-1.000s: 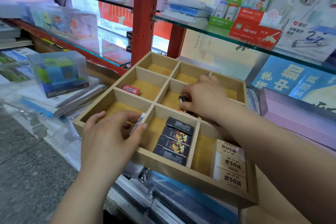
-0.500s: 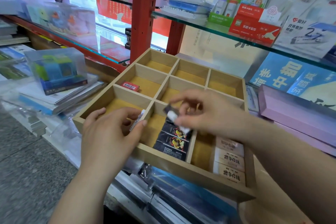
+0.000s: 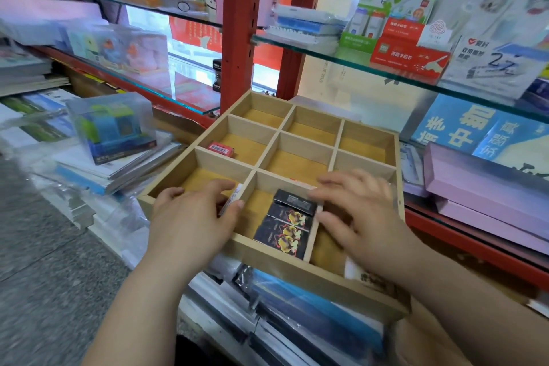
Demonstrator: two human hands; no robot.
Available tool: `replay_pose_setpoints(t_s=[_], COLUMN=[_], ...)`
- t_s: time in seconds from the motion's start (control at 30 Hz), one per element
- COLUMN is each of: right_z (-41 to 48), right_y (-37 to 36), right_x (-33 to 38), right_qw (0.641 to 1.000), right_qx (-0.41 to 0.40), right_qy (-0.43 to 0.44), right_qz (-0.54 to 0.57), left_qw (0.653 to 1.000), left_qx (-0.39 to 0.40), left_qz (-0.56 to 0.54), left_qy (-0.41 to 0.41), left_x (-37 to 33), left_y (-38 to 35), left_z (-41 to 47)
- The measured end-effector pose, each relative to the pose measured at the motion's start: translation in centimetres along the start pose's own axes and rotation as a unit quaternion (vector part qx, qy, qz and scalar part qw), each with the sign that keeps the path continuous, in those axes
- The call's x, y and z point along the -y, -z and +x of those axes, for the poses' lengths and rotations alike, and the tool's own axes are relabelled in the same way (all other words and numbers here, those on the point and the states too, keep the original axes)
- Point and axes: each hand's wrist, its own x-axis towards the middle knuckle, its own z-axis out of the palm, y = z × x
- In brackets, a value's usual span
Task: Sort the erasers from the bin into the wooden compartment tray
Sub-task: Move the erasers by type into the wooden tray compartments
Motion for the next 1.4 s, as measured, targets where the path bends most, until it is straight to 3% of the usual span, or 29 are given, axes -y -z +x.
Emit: replay_pose_setpoints(t_s=[0.07, 0.17, 0.33, 0.57, 0.67, 0.8, 0.97, 1.1, 1.27, 1.33, 1.4], right_z=[-0.3, -1.0, -1.5, -2.1, -2.2, -2.3, -0.6, 1.6, 2.6, 2.3, 1.8], right_y=[0.6, 1.3, 0.9, -0.1, -0.1, -0.2, 2.4, 3.3, 3.7, 3.8, 3.6], right_x=[-1.3, -3.3, -4.3, -4.3, -4.5, -5.1, -5.0, -5.4, -7.1, -7.8, -8.3], right_qw=[0.994, 0.974, 0.944, 0.876, 0.885, 0.897, 0.976, 0.98, 0.977, 0.975, 0.98], right_qx=[-0.047, -0.041, -0.057, -0.153, -0.167, -0.169, -0.052, 0.072, 0.158, 0.179, 0.142], right_qy=[-0.068, -0.197, -0.27, -0.296, -0.275, -0.259, -0.197, -0.178, -0.134, -0.117, -0.109], right_qz=[-0.069, -0.103, 0.183, 0.35, 0.337, 0.316, 0.083, 0.043, 0.047, 0.065, 0.091], left_qw=[1.0, 0.995, 0.979, 0.973, 0.98, 0.981, 0.959, 0.953, 0.933, 0.922, 0.915], left_qx=[0.009, 0.017, -0.012, -0.008, 0.022, -0.011, 0.031, 0.087, 0.141, 0.15, 0.157], left_qz=[-0.028, -0.093, -0.19, -0.214, -0.18, -0.176, -0.279, -0.291, -0.332, -0.357, -0.371], left_qy=[0.0, 0.038, 0.075, 0.083, 0.077, 0.077, 0.022, -0.007, -0.012, -0.013, -0.004], left_x=[-0.1, 0.1, -0.4, -1.0, -0.9, -1.7, -5.8, -8.8, -10.5, -10.6, -10.8], left_y=[0.4, 0.5, 0.6, 1.0, 1.5, 2.8, 3.1, 1.1, -0.6, -1.2, -2.0], left_z=[0.1, 0.0, -0.2, -0.4, 0.1, 0.8, 1.8, 3.0, 4.2, 4.7, 5.1])
